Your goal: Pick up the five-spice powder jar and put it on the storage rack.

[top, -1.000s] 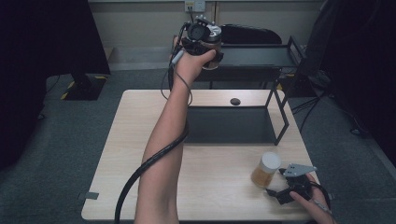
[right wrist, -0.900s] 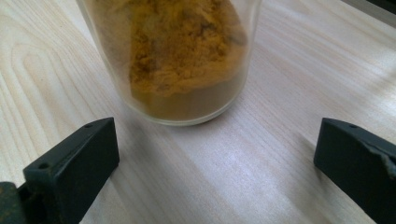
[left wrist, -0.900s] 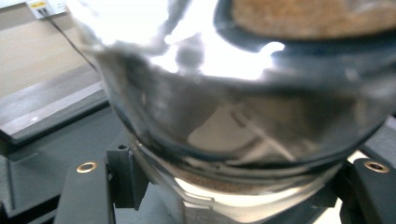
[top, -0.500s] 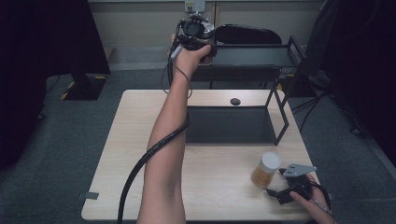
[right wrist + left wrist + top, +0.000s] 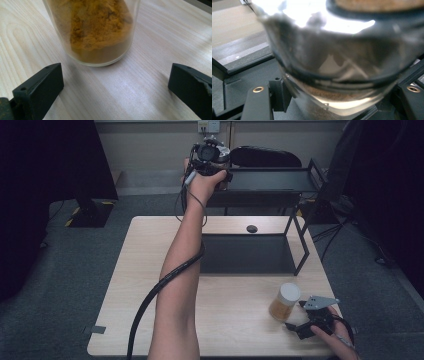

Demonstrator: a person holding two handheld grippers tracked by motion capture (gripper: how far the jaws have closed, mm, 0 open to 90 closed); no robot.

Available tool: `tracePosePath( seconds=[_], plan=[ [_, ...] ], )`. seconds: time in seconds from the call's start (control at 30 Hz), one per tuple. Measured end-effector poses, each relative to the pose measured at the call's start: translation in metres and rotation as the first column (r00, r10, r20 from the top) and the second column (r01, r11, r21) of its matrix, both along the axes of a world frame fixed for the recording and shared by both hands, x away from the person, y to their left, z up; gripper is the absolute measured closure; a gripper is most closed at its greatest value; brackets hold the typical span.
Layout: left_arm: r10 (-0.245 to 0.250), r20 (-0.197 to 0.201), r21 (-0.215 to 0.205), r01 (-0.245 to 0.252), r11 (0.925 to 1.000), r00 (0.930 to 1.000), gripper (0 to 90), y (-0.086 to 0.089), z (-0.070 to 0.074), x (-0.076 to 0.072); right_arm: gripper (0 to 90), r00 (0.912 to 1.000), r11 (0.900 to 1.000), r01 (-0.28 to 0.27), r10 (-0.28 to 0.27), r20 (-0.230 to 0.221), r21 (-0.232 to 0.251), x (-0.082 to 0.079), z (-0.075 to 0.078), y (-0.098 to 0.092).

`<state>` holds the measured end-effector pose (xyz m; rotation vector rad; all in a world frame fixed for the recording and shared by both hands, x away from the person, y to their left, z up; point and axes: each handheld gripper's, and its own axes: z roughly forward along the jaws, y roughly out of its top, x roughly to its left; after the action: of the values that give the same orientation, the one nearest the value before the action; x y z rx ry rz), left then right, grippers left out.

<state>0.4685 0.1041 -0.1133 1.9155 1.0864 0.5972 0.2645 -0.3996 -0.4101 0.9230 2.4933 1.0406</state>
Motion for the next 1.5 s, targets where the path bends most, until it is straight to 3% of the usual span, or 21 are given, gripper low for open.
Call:
tracePosePath(
  seconds=[0.3,0.5,0.83,1.1,1.27,1.5],
  plan=[
    [0.003,0.028,-0.014,-0.002,0.9999,0.9996,31.4,0.001,-0.007,-0.004,0.0,1.0000,1.000,0.001,-0.001,0.000,0.000,0.000,0.000,0.000],
    [0.007,0.026,-0.015,-0.006,0.9999,0.9996,31.2,0.001,-0.007,-0.005,0.0,1.0000,1.000,0.001,-0.001,0.000,0.000,0.000,0.000,0.000],
    [0.055,0.028,-0.022,-0.055,0.9983,0.9981,9.8,0.005,-0.010,-0.012,0.0,1.0000,1.000,0.001,-0.001,-0.001,0.000,0.000,0.000,0.000],
    [0.024,0.046,-0.058,-0.021,0.9981,0.9987,0.6,0.016,-0.013,-0.025,0.0,1.0000,1.000,0.002,-0.002,-0.001,0.000,0.000,0.000,0.000],
    [-0.008,0.049,-0.105,0.013,0.9944,0.9988,0.8,0.024,-0.018,-0.032,0.0,1.0000,1.000,0.002,-0.002,-0.001,0.000,0.000,0.000,0.000],
    [-0.044,0.061,-0.125,0.051,0.9908,0.9972,1.2,0.027,-0.028,-0.040,0.0,1.0000,1.000,0.003,-0.003,-0.001,0.000,-0.001,0.000,0.000]
  ],
)
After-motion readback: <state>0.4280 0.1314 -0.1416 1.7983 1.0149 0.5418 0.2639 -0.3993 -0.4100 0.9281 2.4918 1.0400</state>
